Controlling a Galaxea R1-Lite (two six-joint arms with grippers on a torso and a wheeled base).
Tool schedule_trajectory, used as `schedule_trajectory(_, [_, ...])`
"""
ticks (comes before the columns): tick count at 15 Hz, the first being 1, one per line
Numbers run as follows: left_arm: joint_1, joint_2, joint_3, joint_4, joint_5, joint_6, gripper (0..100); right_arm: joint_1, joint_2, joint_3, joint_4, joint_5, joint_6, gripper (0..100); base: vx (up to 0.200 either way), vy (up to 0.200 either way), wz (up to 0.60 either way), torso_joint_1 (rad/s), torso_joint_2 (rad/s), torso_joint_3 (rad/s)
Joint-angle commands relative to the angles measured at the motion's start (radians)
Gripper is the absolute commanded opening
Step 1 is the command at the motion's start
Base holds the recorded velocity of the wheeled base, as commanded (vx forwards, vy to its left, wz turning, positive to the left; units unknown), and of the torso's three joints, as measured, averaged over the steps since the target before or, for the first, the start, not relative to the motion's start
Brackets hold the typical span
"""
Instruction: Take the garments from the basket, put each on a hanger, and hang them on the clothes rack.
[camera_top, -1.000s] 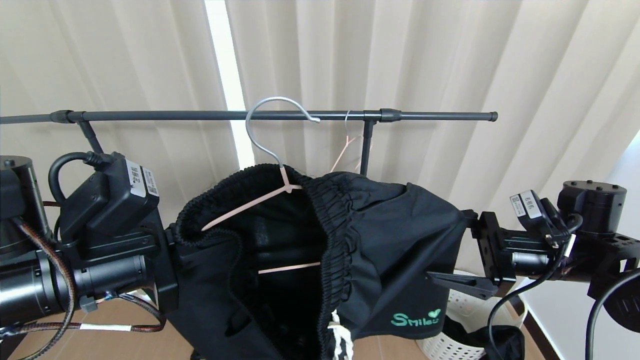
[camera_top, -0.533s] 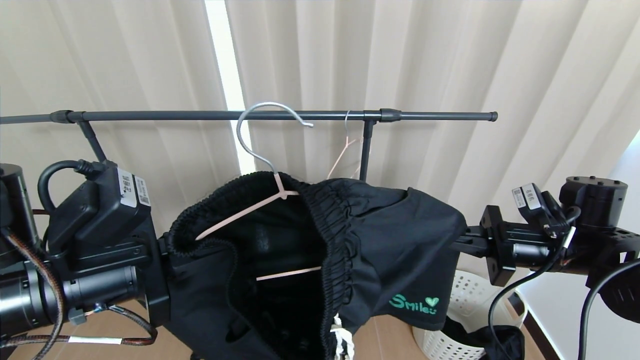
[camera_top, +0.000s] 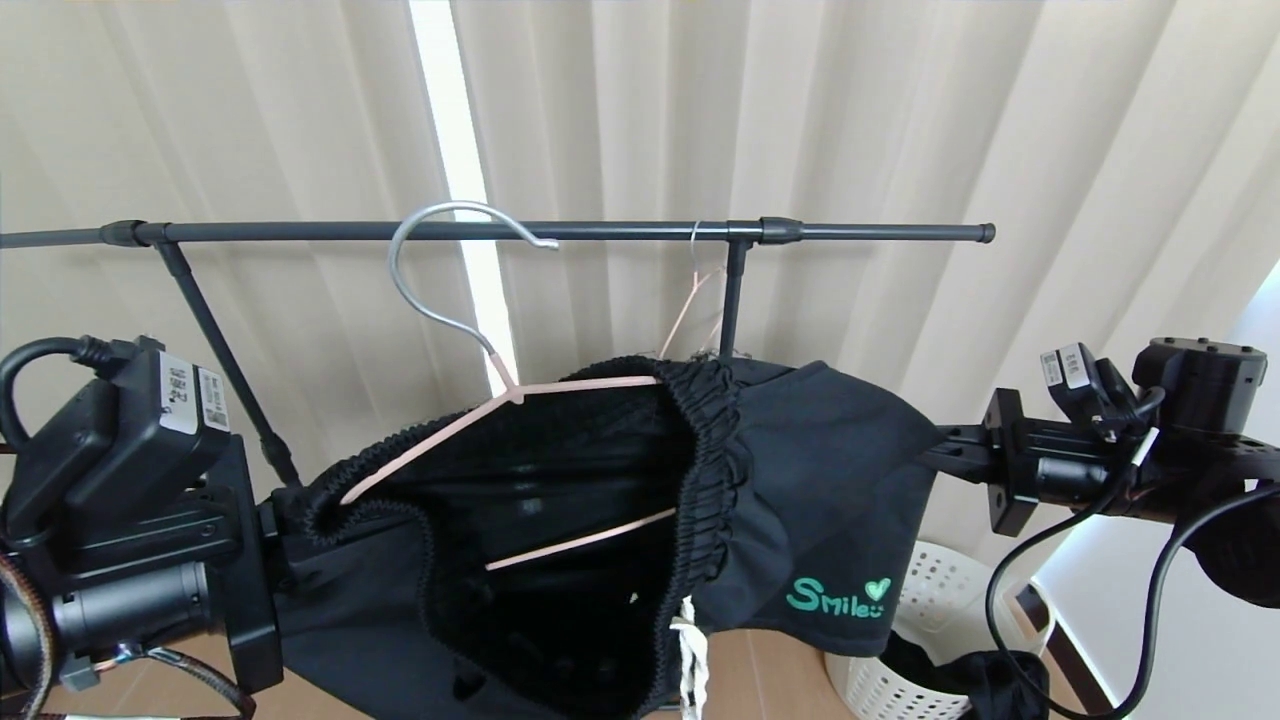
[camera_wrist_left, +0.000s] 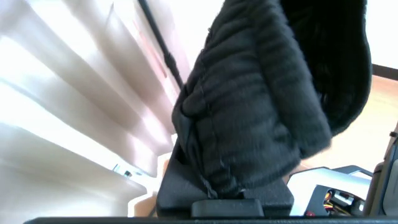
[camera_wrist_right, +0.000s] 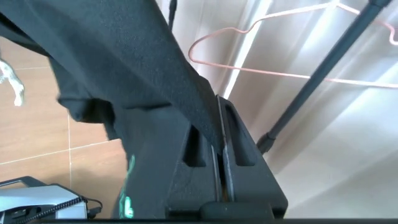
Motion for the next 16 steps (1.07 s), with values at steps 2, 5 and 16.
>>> schedule_trajectory(2, [0.021, -0.017, 0.002, 0.0, -0.001, 0.0, 0, -0.015, 0.043, -0.017, -0.001, -0.003, 0.0, 0, 0.0, 0.0, 0.0, 0.0, 0.0, 0.0])
schedule_trajectory(5, [0.028, -0.009, -0.002, 0.0, 0.001, -0.002, 0, -0.01, 0.039, -0.008, 0.001, 0.0, -0.002, 0, 0.0, 0.0, 0.0, 0.0, 0.0, 0.0])
schedule_trajectory(16, [0.146, 0.015, 0.057, 0.001, 0.006, -0.042, 0, 0.026, 0.011, 0.006, -0.002, -0.026, -0.031, 100, 0.0, 0.0, 0.0, 0.0, 0.0, 0.0])
